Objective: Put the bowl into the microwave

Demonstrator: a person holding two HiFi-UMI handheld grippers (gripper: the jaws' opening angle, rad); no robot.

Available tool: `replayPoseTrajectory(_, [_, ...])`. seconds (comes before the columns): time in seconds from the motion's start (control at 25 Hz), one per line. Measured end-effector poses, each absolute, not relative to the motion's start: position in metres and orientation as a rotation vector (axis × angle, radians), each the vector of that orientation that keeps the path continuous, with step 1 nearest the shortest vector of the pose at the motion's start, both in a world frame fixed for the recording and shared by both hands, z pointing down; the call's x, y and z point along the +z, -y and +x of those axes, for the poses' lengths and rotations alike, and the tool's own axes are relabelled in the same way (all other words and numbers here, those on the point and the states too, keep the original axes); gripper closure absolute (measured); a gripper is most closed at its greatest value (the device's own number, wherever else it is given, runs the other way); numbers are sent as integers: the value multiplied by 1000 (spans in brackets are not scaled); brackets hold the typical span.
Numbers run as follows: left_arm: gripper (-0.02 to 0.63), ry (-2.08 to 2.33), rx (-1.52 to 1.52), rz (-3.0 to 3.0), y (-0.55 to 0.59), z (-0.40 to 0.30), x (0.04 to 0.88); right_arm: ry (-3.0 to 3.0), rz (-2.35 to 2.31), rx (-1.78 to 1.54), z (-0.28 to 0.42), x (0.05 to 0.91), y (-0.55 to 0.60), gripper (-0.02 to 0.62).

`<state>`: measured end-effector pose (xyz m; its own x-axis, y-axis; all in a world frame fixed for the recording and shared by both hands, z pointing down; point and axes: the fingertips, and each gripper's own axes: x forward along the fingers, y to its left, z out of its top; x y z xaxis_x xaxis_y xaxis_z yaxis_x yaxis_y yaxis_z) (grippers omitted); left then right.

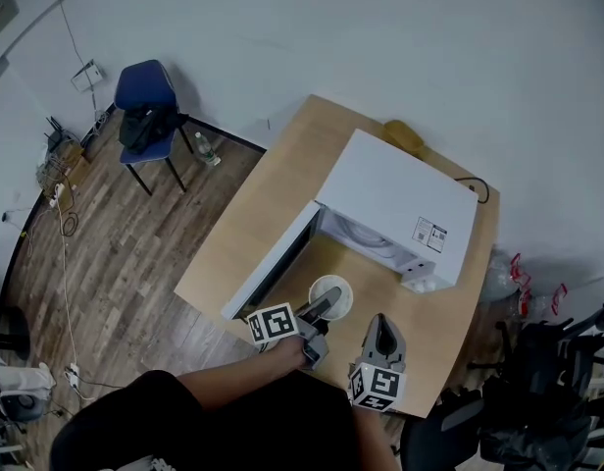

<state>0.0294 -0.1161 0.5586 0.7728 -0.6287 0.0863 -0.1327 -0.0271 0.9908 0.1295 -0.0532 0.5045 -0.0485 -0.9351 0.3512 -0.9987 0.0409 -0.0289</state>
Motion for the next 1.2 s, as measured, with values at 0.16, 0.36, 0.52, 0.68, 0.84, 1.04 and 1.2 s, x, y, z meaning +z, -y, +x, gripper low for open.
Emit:
replayPoseTrajectory(0.16, [383,650,-446,1562,145,42,574,2081,1975,442,145,514,69,534])
replayPoseTrajectory(0.36, [383,686,-413,1605,177,60,598,2093,1948,468,160,524,85,534])
replayPoseTrajectory(0.52, [383,686,-419,1631,202,74,612,2097,1914,477,169,531,98,534])
replayPoseTrajectory(0.68, [383,705,-420,1585,225,84,632,2090,1916,519,178,538,110,534])
replayPoseTrajectory(0.84, [383,694,-499,1543,245,91,647,2099,1924,524,182,534,115,534])
replayPoseTrajectory(1.04, [383,718,-485,1522,264,104,671,2083,1907,497,189,544,120,534])
replayPoseTrajectory(1.2, [383,736,-467,1515,276,110,685,2090,1870,480,186,551,124,534])
